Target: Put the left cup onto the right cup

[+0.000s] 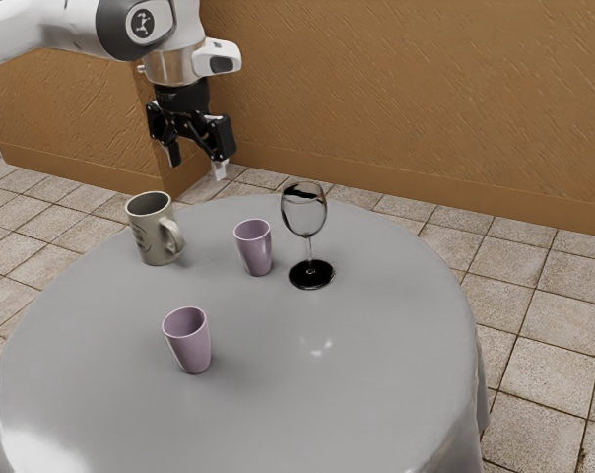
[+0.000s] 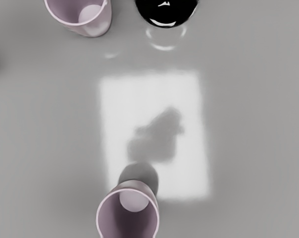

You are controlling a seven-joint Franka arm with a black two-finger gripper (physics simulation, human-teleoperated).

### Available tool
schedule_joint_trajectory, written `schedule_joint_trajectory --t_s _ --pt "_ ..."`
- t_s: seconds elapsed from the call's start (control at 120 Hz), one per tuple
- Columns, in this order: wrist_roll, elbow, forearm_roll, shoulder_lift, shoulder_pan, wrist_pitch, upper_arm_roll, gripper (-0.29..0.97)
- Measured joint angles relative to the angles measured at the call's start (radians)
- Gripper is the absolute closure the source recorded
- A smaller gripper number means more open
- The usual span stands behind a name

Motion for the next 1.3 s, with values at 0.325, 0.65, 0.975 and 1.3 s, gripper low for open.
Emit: schedule_joint_trajectory --t_s 0.325,0.65,0.975,1.3 --pt "0.0 0.022 0.004 0.054 0.001 0.009 0.014 0.0" --pt "-0.001 0.048 -0.035 0.204 -0.02 0.067 0.082 0.02" --pt "0.008 0.126 -0.051 0.34 0.001 0.135 0.102 0.12" --pt "0.04 0.282 -0.05 0.506 0.075 0.154 0.047 0.16"
